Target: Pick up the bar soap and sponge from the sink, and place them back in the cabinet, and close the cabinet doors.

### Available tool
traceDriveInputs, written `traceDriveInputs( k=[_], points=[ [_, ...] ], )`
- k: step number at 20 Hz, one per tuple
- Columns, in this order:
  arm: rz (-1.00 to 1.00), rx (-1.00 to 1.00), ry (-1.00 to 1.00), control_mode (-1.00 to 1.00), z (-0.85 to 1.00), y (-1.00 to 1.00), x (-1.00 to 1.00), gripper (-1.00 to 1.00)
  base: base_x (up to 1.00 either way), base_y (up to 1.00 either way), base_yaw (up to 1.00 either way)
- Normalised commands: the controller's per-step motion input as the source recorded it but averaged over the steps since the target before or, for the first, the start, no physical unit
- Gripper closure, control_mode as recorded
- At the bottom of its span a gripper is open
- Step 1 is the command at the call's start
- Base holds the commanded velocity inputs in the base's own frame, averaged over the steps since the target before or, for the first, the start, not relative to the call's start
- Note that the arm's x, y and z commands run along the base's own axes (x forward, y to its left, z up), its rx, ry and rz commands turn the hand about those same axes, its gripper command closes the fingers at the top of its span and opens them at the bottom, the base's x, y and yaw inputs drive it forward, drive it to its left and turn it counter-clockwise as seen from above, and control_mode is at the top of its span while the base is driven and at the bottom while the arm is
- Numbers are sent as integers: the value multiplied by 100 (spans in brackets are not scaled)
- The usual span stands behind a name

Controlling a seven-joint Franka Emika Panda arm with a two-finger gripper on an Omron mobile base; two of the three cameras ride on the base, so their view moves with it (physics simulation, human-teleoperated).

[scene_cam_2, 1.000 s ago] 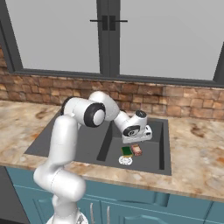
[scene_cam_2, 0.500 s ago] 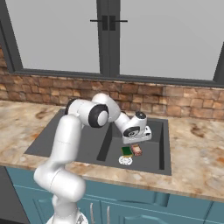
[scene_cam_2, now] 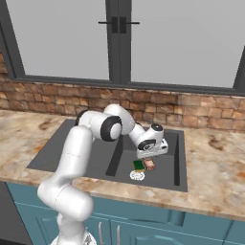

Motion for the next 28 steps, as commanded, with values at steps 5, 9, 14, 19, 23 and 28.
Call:
traceDriveInputs(
  k=[5,9,14,19,23,28],
  points=[
    [2,0,4,-100,-17,0,0,-100,0,0,0],
    [1,0,6,-100,-16,0,0,-100,0,0,0],
    [1,0,2,-100,-19,0,2,-100,0,0,0],
    [0,0,0,-100,-12,0,8,-100,0,0,0],
    [0,0,0,-100,-10,0,6,-100,0,0,0],
    [0,0,0,-100,-15,0,4,-100,0,0,0]
  ],
)
